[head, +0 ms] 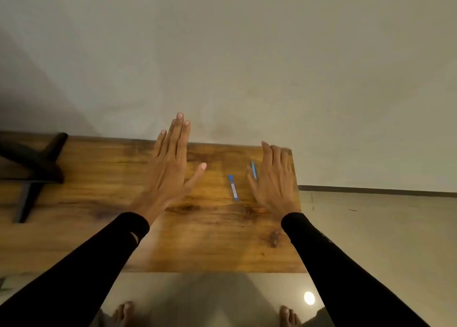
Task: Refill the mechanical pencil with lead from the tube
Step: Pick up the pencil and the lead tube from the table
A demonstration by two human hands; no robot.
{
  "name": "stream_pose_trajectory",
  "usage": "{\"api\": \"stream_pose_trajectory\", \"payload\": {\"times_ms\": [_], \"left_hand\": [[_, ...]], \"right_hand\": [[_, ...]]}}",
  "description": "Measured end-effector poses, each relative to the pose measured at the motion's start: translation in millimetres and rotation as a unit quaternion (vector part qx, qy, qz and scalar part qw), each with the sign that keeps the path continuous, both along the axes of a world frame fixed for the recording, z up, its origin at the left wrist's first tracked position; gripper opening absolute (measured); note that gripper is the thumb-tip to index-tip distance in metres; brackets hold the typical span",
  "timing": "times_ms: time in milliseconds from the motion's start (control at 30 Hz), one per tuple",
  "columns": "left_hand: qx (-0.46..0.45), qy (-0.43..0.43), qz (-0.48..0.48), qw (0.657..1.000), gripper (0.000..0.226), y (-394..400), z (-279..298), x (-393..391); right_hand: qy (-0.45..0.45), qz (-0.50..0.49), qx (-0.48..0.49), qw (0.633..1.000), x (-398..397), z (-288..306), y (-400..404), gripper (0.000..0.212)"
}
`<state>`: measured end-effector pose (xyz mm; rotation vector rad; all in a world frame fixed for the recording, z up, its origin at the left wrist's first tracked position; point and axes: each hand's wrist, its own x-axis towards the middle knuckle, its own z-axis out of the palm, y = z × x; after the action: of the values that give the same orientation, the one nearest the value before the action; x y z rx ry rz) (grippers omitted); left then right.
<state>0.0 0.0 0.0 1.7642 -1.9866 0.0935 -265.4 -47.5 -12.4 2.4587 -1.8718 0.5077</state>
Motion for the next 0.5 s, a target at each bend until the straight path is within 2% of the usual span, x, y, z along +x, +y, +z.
{"api": "stream_pose_trajectory", "payload": {"times_ms": [100, 167, 300, 500], "left_hand": [[-0.001, 0.008, 0.001, 1.0, 0.094, 0.7, -16.3, -0.9], [0.0, 0.019, -0.001, 1.0, 0.093, 1.6, -27.8, -6.5], [0.016, 0.058, 0.0, 0.998, 0.085, 8.7, -34.4, -13.2], [0.057, 0.156, -0.028, 0.986, 0.06, 38.0, -27.7, -43.6]], "right_hand": [[-0.027, -0.03, 0.054, 0.998, 4.5, -17.8, -0.7, 0.04], [-0.037, -0.055, 0.123, 0.99, 7.5, -27.6, -2.0, 0.033], [-0.086, -0.09, 0.171, 0.977, 13.1, -33.7, -8.9, 0.017], [-0.248, -0.126, 0.174, 0.945, 26.4, -20.2, 5.8, 0.035]]}}
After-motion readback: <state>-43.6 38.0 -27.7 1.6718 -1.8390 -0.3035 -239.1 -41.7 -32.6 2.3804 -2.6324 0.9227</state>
